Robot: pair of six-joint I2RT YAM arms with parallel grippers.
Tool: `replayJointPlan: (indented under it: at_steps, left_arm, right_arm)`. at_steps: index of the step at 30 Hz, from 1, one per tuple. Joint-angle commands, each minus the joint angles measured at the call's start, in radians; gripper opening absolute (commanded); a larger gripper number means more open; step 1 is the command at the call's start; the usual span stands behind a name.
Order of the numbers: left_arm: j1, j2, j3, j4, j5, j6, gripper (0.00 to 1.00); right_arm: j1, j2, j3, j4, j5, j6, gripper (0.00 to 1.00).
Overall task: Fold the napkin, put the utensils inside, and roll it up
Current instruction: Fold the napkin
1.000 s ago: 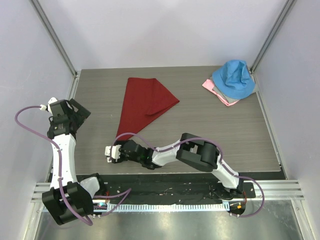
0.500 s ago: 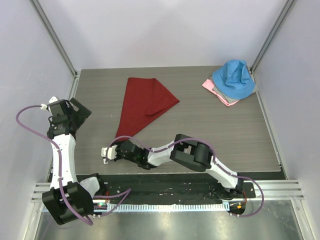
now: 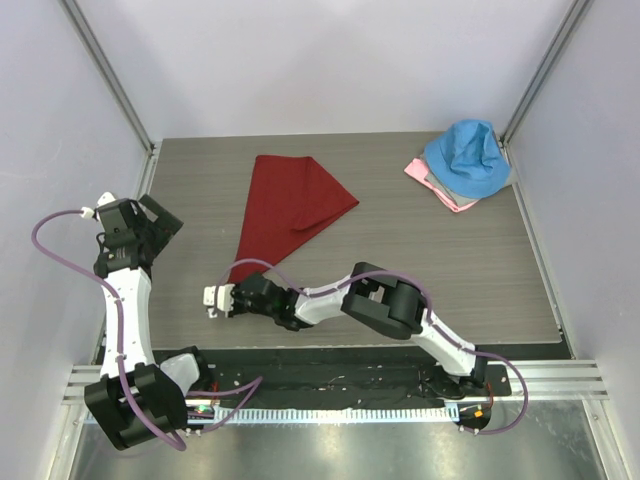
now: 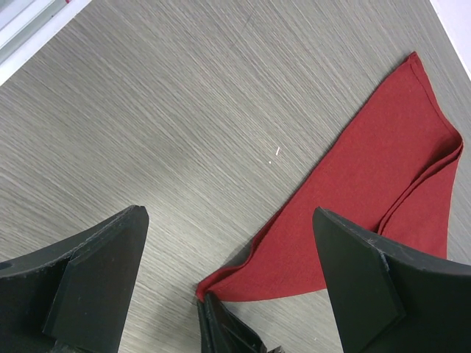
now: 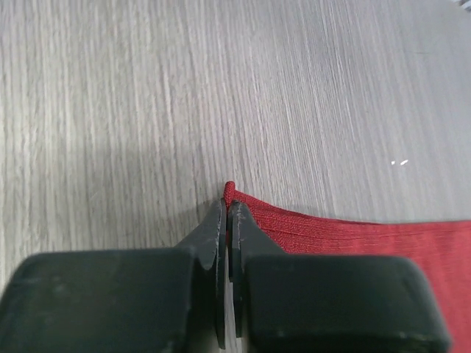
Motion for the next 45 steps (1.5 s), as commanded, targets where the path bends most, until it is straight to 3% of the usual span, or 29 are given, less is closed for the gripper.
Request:
replayJointPlan:
  at_steps: [1, 6, 22, 45]
  left_arm:
    - [0.015, -0.008, 0.015, 0.044, 0.010, 0.012, 1.00]
    - [0.032, -0.010, 0.012, 0.047, 0.012, 0.010, 1.00]
    - [0.083, 0.009, -0.010, 0.073, 0.039, -0.008, 1.00]
    - [0.099, 0.029, -0.024, 0.087, 0.076, -0.025, 1.00]
  right_arm:
    - [-0.028, -0.039, -0.018, 0.038, -0.075, 0.172, 0.01]
    - [-0.065, -0.128, -0.097, 0.182, -0.090, 0.304, 0.01]
    - [-0.384, -0.334, -0.091, 0.285, -0.355, 0.927, 0.01]
    - [-0.639, -0.458, -0.202, 0.290, -0.267, 1.039, 0.01]
